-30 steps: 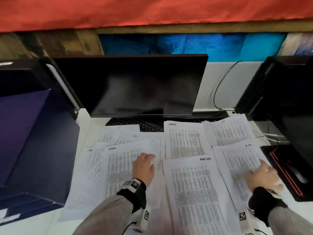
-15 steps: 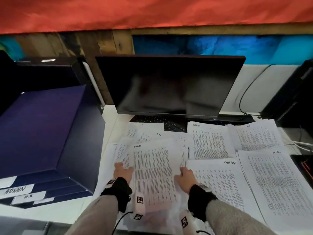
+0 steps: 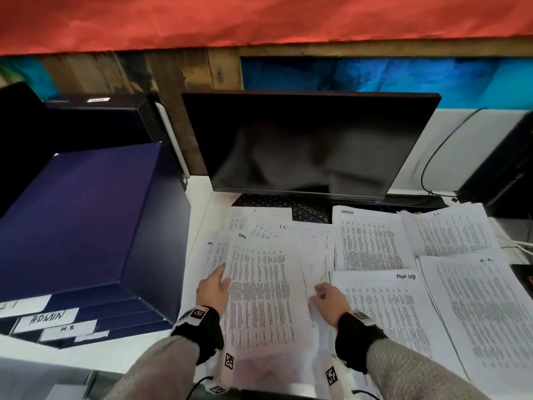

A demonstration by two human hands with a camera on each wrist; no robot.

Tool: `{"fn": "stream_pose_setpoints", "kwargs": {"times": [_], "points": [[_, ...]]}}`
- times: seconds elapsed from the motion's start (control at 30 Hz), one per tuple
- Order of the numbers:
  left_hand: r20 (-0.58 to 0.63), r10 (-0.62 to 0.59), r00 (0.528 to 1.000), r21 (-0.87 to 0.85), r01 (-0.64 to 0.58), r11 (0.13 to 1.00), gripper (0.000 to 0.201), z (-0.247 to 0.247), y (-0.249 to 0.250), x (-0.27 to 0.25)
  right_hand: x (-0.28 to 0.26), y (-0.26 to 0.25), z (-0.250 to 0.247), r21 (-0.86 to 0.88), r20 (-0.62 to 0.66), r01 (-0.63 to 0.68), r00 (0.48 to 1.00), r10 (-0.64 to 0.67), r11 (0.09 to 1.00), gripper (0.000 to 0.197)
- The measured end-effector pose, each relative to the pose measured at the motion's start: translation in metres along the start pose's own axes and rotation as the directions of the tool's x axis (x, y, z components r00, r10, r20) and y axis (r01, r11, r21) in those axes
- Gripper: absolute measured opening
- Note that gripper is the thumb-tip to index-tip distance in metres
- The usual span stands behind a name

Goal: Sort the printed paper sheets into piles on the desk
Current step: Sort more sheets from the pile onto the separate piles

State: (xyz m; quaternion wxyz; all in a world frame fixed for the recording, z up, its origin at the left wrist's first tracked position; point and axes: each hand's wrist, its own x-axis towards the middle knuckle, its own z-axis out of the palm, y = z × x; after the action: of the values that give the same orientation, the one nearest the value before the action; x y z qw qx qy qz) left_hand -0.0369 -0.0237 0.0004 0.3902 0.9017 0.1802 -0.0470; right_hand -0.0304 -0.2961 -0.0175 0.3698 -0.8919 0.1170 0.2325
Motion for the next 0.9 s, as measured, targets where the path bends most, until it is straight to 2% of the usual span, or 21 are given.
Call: {"fn": "stream_pose_setpoints", "kwargs": {"times": [0.03, 0.13, 0.2, 0.37, 0.5, 0.57, 0.63, 0.7, 0.77, 0.8, 0.83, 0.9], "points": [[0.019, 0.022, 1.000, -0.019, -0.022, 1.000, 0.038, -0.003, -0.002, -0.001, 0.001, 0.000, 0.000, 0.003, -0.010, 0.002, 1.000, -0.002, 1.000, 0.041], [0.051, 0.078, 0.996, -0.208, -0.066, 0.976, 0.037, -0.009, -0.008, -0.007, 0.004, -0.001, -0.001, 0.042, -0.024, 0.005, 1.000, -0.004, 0.999, 0.043], [0.102, 0.059, 0.993, -0.343, -0.021, 0.939, 0.033, -0.011, -0.013, -0.008, 0.006, -0.003, 0.000, 0.066, -0.020, 0.017, 1.000, -0.016, 0.998, 0.044], [0.227, 0.060, 0.972, -0.509, 0.066, 0.858, 0.021, -0.009, -0.017, -0.007, 0.010, -0.007, 0.006, 0.095, -0.018, 0.020, 1.000, -0.018, 0.995, 0.044], [0.269, -0.055, 0.962, -0.644, 0.222, 0.732, 0.014, -0.003, -0.014, -0.007, 0.010, -0.007, 0.005, 0.163, 0.002, -0.003, 1.000, 0.003, 0.987, 0.047], [0.254, -0.093, 0.963, -0.681, 0.246, 0.690, 0.012, 0.001, -0.013, -0.007, 0.010, -0.007, 0.005, 0.204, 0.015, -0.017, 1.000, 0.014, 0.979, 0.048], [0.232, -0.104, 0.967, -0.666, 0.236, 0.707, 0.023, 0.004, -0.007, -0.011, 0.010, -0.005, 0.006, 0.219, 0.033, -0.025, 0.999, 0.018, 0.975, 0.047], [0.255, -0.134, 0.958, -0.632, 0.270, 0.727, 0.053, 0.005, -0.003, -0.015, 0.011, -0.002, 0.008, 0.237, 0.041, -0.029, 0.999, 0.020, 0.971, 0.041], [0.277, -0.144, 0.950, -0.608, 0.289, 0.739, 0.068, 0.005, -0.002, -0.014, 0.009, -0.001, 0.008, 0.253, 0.025, -0.032, 0.999, 0.027, 0.967, 0.026], [0.287, -0.113, 0.951, -0.608, 0.272, 0.746, 0.062, 0.006, -0.003, -0.014, 0.007, -0.001, 0.008, 0.255, 0.015, -0.028, 1.000, 0.025, 0.966, 0.018], [0.291, -0.082, 0.953, -0.598, 0.249, 0.762, 0.048, 0.006, 0.000, -0.015, 0.007, 0.000, 0.009, 0.263, 0.007, -0.023, 1.000, 0.022, 0.964, 0.013], [0.290, -0.041, 0.956, -0.584, 0.210, 0.784, 0.033, 0.005, 0.007, -0.017, 0.008, 0.002, 0.008, 0.309, -0.011, -0.008, 1.000, 0.012, 0.951, 0.015]]}}
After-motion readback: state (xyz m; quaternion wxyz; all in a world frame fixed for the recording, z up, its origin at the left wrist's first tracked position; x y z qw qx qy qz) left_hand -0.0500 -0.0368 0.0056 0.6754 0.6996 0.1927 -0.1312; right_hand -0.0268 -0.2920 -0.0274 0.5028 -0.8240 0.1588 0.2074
